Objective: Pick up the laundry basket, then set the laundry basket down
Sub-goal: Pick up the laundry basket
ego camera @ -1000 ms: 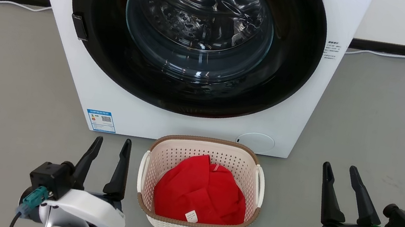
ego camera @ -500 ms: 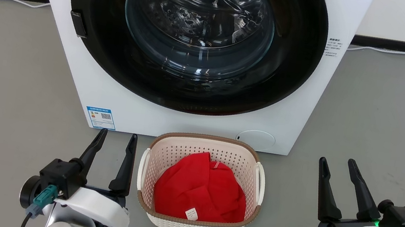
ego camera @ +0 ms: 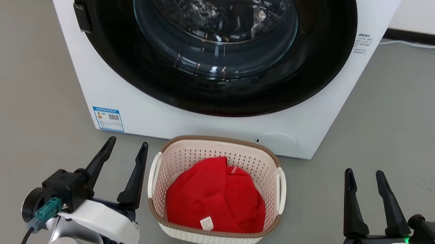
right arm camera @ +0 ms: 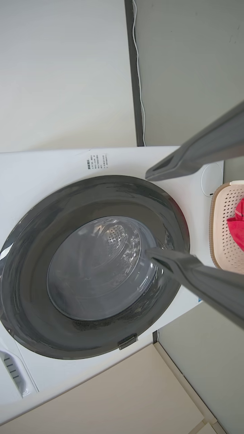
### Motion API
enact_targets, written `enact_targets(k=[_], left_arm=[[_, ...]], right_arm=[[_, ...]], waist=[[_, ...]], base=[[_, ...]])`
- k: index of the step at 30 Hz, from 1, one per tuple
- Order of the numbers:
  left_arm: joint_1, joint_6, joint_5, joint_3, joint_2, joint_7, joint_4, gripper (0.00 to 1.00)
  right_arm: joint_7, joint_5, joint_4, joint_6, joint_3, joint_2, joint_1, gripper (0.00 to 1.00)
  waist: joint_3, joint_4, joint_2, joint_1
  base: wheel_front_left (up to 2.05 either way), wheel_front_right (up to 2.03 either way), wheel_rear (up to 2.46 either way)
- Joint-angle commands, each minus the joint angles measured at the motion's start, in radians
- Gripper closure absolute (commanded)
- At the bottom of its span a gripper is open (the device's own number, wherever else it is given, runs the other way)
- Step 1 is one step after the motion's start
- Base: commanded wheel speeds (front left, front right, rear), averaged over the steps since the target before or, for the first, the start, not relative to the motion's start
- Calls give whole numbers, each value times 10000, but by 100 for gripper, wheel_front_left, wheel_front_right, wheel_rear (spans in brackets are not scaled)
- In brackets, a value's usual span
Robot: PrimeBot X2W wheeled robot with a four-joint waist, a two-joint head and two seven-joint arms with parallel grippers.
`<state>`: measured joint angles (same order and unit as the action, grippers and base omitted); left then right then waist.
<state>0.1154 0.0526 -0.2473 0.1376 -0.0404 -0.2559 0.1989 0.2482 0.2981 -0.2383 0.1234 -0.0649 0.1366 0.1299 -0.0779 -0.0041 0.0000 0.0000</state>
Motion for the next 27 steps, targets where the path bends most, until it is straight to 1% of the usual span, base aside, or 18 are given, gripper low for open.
enact_targets(k=[1,11,16,26,27], left_arm=[[572,-76,-69,-252,-98,-59,-267,0],[1121,23,-96,-268,-98,-59,-76,0],[1491,-41,-124,-303,-98,-59,271,0],[2413,95,-80,-417,-98,-59,1068,0],[2413,95,-80,-417,-98,-59,1068,0]], right_arm=[[136,-12,263,73,-182,70,407,0],[136,83,153,73,-50,148,752,0],[136,159,15,73,-18,149,1076,0],[136,333,-617,73,-145,123,2078,0],[136,333,-617,73,-145,123,2078,0]], waist=[[-133,-1,0,0],[-1188,-96,0,0],[-1810,-164,0,0],[-3098,-357,0,0],[-3098,-357,0,0]], base=[[0,0,0],[0,0,0],[0,0,0],[0,0,0],[0,0,0]])
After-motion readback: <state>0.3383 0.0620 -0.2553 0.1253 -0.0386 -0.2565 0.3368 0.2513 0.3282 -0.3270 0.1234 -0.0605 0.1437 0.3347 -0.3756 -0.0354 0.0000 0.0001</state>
